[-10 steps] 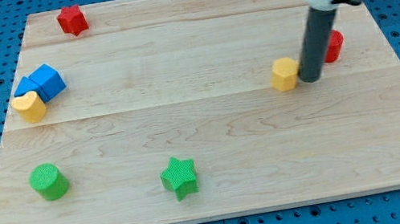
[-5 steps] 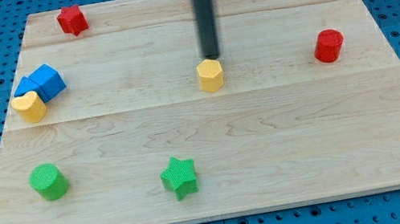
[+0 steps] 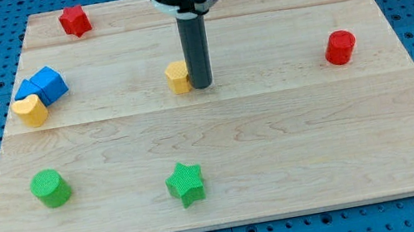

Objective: Slide the yellow hexagon into the blue blocks

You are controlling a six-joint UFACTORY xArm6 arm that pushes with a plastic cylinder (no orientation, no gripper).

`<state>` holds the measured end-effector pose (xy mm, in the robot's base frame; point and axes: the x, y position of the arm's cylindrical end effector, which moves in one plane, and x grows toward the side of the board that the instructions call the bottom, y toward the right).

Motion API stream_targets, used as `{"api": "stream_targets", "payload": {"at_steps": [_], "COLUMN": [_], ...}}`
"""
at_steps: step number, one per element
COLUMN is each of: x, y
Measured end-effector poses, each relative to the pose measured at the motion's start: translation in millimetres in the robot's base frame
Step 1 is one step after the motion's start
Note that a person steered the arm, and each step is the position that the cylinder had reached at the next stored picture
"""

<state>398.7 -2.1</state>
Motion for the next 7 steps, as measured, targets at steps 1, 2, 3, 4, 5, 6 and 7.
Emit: {"api": "stream_targets", "payload": {"at_steps": [1, 2, 3, 4, 5, 6, 7], "x": [-18, -18, -18, -31, -23, -12, 41], "y": [-6, -78, -135, -139, -179, -121, -114]}}
